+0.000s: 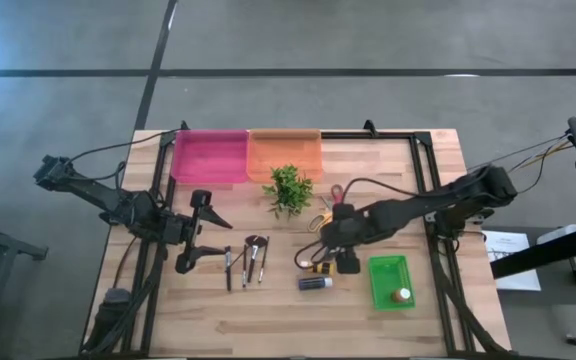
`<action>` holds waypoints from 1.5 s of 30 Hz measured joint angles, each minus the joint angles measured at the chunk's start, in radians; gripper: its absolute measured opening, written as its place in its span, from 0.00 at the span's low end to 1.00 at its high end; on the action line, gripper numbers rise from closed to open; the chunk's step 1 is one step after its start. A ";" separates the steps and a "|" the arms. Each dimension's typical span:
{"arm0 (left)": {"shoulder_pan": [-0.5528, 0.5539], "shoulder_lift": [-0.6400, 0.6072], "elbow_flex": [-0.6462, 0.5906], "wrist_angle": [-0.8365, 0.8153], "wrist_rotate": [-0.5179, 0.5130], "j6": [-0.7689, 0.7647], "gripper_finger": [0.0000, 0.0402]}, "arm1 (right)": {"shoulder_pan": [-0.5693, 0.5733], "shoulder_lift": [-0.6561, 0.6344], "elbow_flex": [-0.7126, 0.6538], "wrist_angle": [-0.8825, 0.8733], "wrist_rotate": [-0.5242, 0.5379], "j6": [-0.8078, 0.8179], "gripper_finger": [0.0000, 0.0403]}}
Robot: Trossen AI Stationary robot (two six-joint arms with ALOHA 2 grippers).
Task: Pick & Place Paint Supplies
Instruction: Put the green paint bottle into the green bin
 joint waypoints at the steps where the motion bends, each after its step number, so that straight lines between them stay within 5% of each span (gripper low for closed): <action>1: 0.000 0.000 0.000 0.000 0.000 0.000 0.71 | 0.000 0.005 0.001 0.001 0.000 -0.001 0.70; 18: 0.000 0.000 0.000 -0.005 0.000 0.000 0.71 | 0.000 0.046 0.007 0.006 -0.017 -0.001 0.70; 32: 0.000 0.000 0.000 -0.007 0.000 -0.002 0.71 | -0.002 0.043 0.005 0.024 -0.046 -0.003 0.28; 45: 0.000 0.000 0.000 -0.016 0.000 -0.007 0.71 | -0.001 0.030 0.030 -0.042 -0.047 0.004 0.27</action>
